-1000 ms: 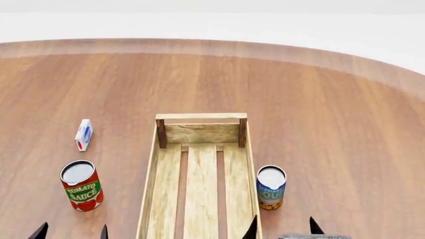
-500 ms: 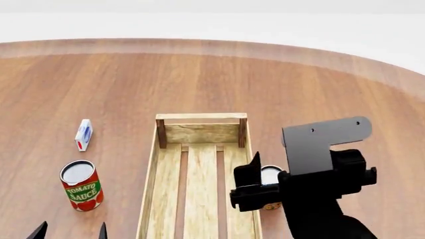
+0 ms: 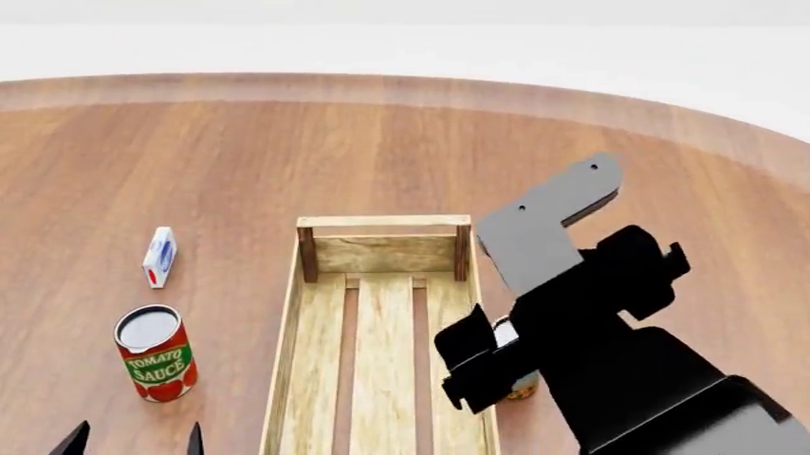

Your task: Pick up the butter and put it in the tray.

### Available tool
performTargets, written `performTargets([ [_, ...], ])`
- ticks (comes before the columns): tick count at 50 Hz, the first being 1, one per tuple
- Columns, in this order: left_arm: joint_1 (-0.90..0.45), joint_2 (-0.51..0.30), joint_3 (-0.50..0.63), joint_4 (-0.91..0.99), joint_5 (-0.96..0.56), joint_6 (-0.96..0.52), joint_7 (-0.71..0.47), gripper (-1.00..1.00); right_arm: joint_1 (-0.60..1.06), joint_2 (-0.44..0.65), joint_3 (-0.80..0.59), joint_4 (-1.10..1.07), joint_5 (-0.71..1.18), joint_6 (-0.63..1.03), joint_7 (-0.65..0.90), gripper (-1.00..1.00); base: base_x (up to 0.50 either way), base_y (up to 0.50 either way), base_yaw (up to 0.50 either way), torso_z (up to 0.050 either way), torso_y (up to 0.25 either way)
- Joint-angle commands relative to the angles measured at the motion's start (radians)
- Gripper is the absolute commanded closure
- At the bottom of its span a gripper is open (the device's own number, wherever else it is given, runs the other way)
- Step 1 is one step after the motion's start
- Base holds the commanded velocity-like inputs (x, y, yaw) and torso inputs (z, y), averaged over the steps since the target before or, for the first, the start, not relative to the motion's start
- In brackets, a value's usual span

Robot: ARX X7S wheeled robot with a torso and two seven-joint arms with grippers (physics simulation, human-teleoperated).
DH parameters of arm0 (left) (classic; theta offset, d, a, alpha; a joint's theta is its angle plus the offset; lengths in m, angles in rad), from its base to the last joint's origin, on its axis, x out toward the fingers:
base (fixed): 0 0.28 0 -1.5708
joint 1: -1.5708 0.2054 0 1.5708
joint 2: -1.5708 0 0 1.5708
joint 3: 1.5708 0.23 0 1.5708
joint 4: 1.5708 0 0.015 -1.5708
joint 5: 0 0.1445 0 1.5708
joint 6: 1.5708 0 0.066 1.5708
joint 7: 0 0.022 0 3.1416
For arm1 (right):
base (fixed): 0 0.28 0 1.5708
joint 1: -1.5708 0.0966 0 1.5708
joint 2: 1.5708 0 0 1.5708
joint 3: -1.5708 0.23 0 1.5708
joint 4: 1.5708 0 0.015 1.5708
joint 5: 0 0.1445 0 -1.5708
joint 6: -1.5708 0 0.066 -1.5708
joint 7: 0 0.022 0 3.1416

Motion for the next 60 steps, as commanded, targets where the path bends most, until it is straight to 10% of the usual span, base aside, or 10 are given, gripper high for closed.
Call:
performTargets([
  [1,-0.005,-0.006,0.005,-0.006,-0.006,0.0,-0.005,-1.0,0.091,0.111,-0.256,-0.057,0.04,0.025,-0.166,-1.0,0.0,0.0,0.0,0.0,0.0],
  [15,-0.01,-0.015,0.002,-0.008,-0.023,-0.009,-0.011,-1.0,0.152,0.282,-0.66,-0.131,-0.017,-0.158,-0.441,-1.0,0.0,0.0,0.0,0.0,0.0],
  [60,-0.018,-0.032,0.021,-0.014,-0.045,-0.01,-0.029,-1.0,0.058,0.289,-0.583,-0.316,0.11,-0.135,-0.419,-1.0,0.0,0.0,0.0,0.0,0.0],
])
